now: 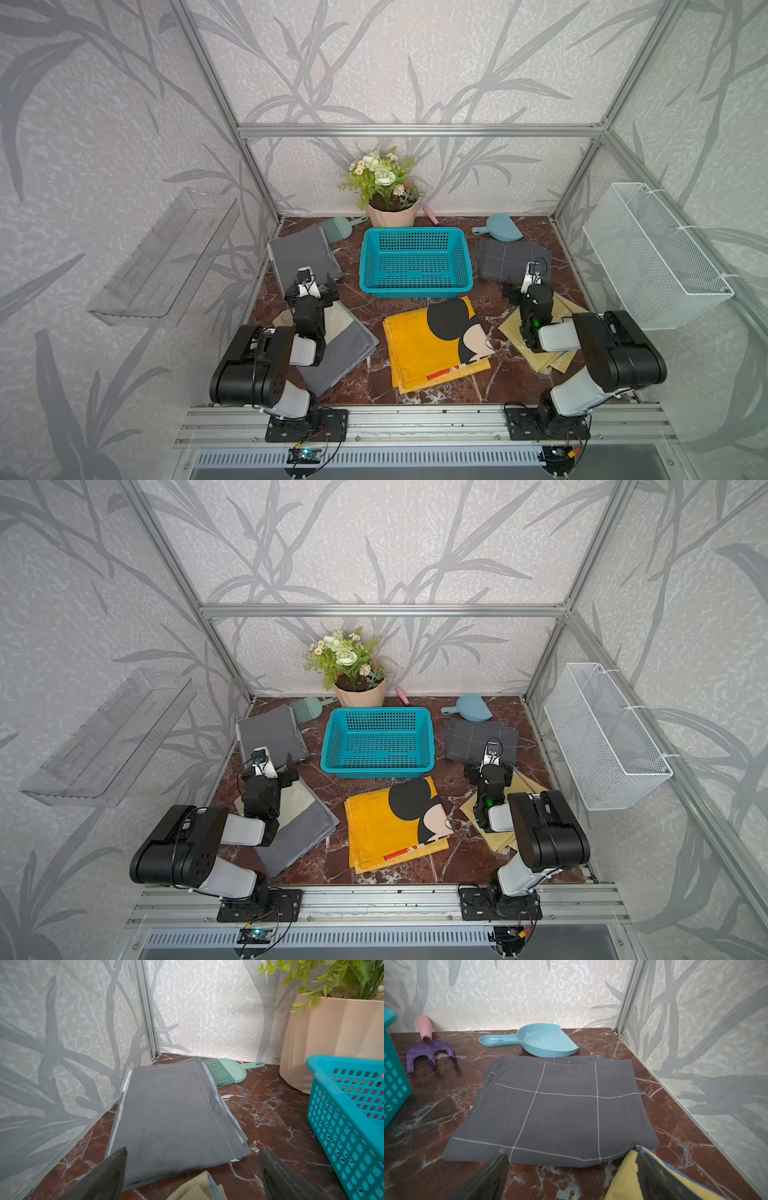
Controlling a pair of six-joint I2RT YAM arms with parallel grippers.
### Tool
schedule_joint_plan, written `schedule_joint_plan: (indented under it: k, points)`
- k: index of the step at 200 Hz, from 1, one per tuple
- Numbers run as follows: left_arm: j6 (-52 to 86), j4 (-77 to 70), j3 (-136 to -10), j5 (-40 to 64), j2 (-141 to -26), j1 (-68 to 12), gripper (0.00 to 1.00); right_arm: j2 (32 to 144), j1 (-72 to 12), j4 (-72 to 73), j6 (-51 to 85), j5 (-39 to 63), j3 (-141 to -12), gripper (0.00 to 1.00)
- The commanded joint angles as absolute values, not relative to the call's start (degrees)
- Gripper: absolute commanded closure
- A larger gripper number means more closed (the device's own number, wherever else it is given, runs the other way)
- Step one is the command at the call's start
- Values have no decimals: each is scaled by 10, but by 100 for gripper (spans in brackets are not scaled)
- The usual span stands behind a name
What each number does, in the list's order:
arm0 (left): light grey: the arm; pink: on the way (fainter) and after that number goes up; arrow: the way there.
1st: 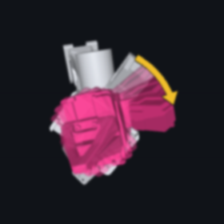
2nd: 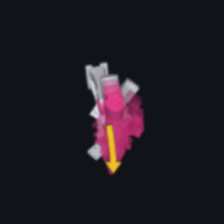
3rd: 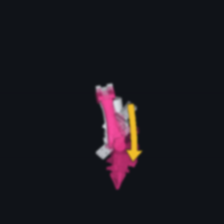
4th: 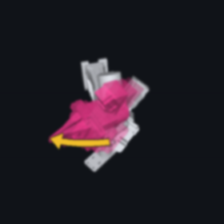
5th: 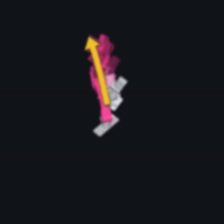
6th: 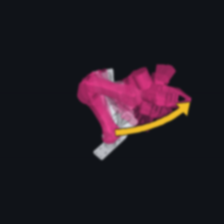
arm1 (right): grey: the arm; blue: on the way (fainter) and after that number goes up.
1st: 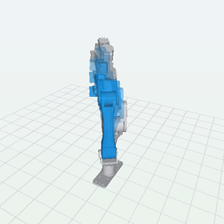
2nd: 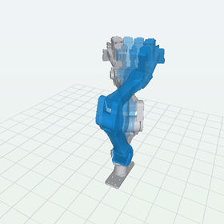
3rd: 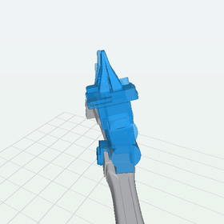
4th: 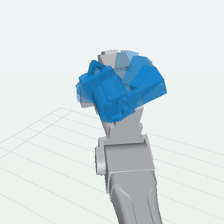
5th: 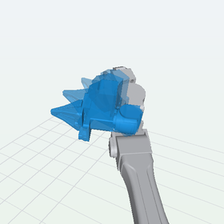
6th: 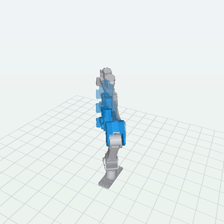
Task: Put the folded pillowcase in the basket
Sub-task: Pick up the pillowcase at the center of the board.
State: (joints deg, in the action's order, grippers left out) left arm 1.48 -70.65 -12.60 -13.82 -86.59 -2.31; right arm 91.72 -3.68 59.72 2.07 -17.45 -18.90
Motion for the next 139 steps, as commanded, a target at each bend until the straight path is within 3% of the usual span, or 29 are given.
schedule_joint_plan:
  k: [1,139]
  points:
    - [10,-713,-134,-140,-871,-26,0,915,-35,599,26,-172,-199,1]
    - [11,-712,-134,-136,-870,-25,0,915,-35,603,26,-173,-198,1]
